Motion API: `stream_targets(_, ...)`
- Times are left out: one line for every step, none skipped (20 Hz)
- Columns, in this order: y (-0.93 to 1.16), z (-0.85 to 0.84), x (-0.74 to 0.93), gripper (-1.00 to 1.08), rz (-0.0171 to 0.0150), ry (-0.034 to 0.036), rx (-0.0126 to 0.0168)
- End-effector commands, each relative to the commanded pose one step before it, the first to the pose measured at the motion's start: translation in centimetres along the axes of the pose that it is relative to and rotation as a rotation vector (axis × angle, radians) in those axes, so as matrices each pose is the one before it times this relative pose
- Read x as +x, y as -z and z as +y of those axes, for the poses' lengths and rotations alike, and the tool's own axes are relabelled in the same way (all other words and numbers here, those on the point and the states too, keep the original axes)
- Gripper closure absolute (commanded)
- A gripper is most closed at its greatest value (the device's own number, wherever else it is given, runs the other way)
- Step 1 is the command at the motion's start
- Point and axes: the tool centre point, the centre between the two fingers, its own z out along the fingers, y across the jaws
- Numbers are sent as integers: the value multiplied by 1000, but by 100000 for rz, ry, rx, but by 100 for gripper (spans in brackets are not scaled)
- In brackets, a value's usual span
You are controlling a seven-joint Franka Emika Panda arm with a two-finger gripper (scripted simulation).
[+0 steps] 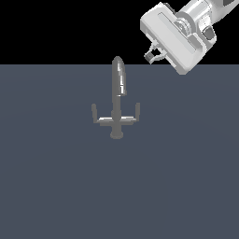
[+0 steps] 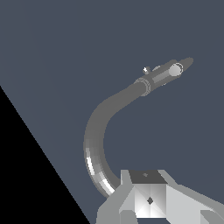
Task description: Turn on the faucet by rotating a designated handle.
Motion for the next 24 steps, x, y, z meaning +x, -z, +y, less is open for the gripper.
stream_targets(-567, 640, 1507, 108, -2233, -1913, 4805)
stream_targets(-224, 258, 601, 108, -899, -807, 1892)
stream_targets(-225, 259, 605, 108, -907, -814, 1905)
stream_targets(-227, 260, 608, 108, -914, -821, 1917)
stream_targets(-228, 262, 611, 108, -921, -828, 1929)
stream_targets(-230, 262, 614, 108, -927, -835, 1938)
stream_targets(-231, 263, 617, 108, -934, -843, 1950)
stream_targets(-232, 264, 620, 108, -939, -850, 1959)
stream_targets(-234, 265, 623, 108, -945, -857, 1969)
stream_targets(-235, 264, 625, 108, -949, -863, 1976)
stream_targets(-237, 265, 628, 108, -954, -871, 1985)
stream_targets(-238, 265, 630, 108, -957, -877, 1990)
stream_targets(-240, 265, 633, 108, -961, -883, 1996)
stream_targets(-241, 265, 635, 108, -963, -889, 2000)
stream_targets(-243, 265, 637, 108, -965, -895, 2003)
stream_targets(-244, 264, 638, 108, -965, -899, 2003)
stream_targets(-240, 257, 625, 108, -943, -884, 1956)
stream_targets(-230, 243, 595, 108, -895, -843, 1854)
stream_targets(-219, 229, 565, 108, -847, -803, 1753)
stream_targets(-208, 215, 533, 108, -798, -760, 1652)
stream_targets(-195, 202, 502, 108, -750, -717, 1554)
stream_targets(-184, 189, 471, 108, -701, -674, 1453)
stream_targets(-175, 176, 442, 108, -655, -634, 1355)
stream_targets(-165, 162, 413, 108, -606, -593, 1251)
